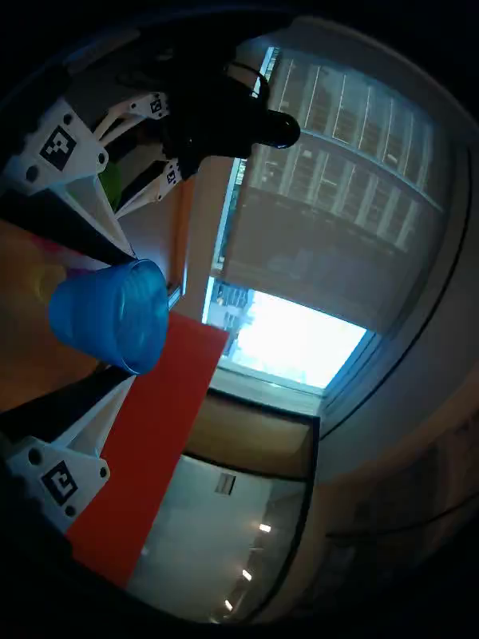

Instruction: Pour water

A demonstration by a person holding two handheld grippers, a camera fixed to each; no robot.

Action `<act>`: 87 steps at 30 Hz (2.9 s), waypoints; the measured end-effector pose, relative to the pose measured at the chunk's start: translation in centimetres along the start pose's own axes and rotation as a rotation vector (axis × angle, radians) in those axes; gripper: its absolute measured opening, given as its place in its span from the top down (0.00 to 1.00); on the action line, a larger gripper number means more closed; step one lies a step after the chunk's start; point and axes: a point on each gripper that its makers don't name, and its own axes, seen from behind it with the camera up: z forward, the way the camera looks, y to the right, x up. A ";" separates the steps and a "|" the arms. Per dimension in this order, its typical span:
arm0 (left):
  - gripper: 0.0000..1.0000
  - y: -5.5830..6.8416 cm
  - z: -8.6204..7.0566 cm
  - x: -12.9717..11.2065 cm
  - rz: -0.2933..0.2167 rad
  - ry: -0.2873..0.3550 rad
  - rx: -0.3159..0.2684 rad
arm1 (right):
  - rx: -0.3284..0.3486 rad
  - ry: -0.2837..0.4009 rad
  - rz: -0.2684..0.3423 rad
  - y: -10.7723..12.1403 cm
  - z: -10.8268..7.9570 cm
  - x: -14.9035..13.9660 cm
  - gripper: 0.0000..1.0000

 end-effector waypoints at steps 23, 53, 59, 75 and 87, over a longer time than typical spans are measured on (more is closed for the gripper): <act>0.10 0.1 0.3 -0.1 -0.004 0.003 -0.012 | -0.013 0.012 -0.281 0.1 0.9 1.8 0.10; 0.11 0.5 0.1 0.5 0.016 0.012 -0.014 | -0.016 -0.002 -0.597 -0.1 1.7 3.6 0.10; 0.10 0.5 0.2 0.6 0.027 0.011 -0.013 | -0.019 -0.007 -0.640 0.1 1.9 3.7 0.09; 0.10 0.4 0.2 0.8 0.027 0.014 -0.012 | -0.018 -0.022 -0.747 0.0 2.0 3.8 0.10; 0.10 0.4 0.3 0.8 0.033 0.014 -0.010 | -0.024 -0.028 -0.804 0.2 2.1 3.8 0.10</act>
